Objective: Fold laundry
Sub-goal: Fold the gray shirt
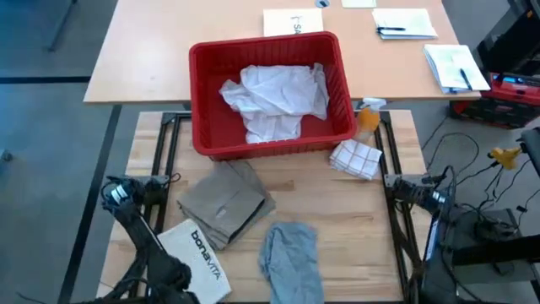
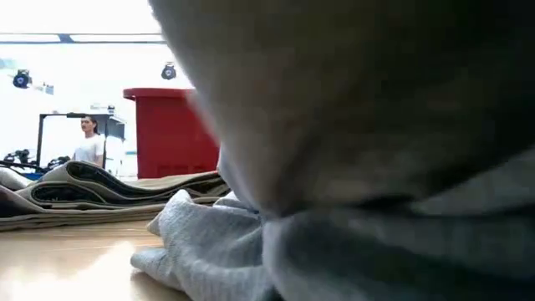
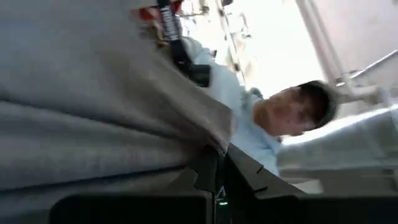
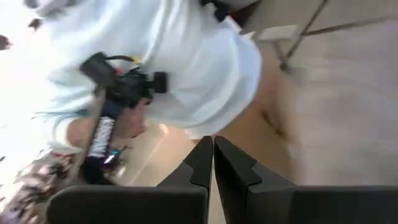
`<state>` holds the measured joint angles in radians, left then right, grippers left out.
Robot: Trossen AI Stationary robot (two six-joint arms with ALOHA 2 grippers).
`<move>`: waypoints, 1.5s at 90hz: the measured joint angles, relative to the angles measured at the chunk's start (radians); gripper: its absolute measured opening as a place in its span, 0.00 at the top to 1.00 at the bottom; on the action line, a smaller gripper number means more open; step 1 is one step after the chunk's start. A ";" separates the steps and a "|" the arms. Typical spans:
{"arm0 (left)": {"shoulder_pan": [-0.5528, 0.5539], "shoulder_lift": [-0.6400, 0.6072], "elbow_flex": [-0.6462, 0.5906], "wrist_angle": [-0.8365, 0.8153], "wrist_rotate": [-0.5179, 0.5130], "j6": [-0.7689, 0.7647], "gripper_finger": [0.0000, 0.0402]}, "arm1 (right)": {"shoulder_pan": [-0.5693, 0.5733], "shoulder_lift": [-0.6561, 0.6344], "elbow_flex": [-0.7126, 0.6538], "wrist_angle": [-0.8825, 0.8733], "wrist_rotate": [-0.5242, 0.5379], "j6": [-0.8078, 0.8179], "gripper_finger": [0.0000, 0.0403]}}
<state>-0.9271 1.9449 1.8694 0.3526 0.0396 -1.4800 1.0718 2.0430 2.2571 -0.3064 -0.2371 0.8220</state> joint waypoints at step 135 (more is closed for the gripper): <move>0.437 -0.016 0.122 -0.008 -0.074 0.310 1.00 | 0.065 -0.132 -0.285 -1.232 1.362 0.452 0.40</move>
<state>-0.4905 1.9289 1.9913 0.3446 -0.0342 -1.1700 1.1365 1.9108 1.9720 -1.5386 1.1252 1.2742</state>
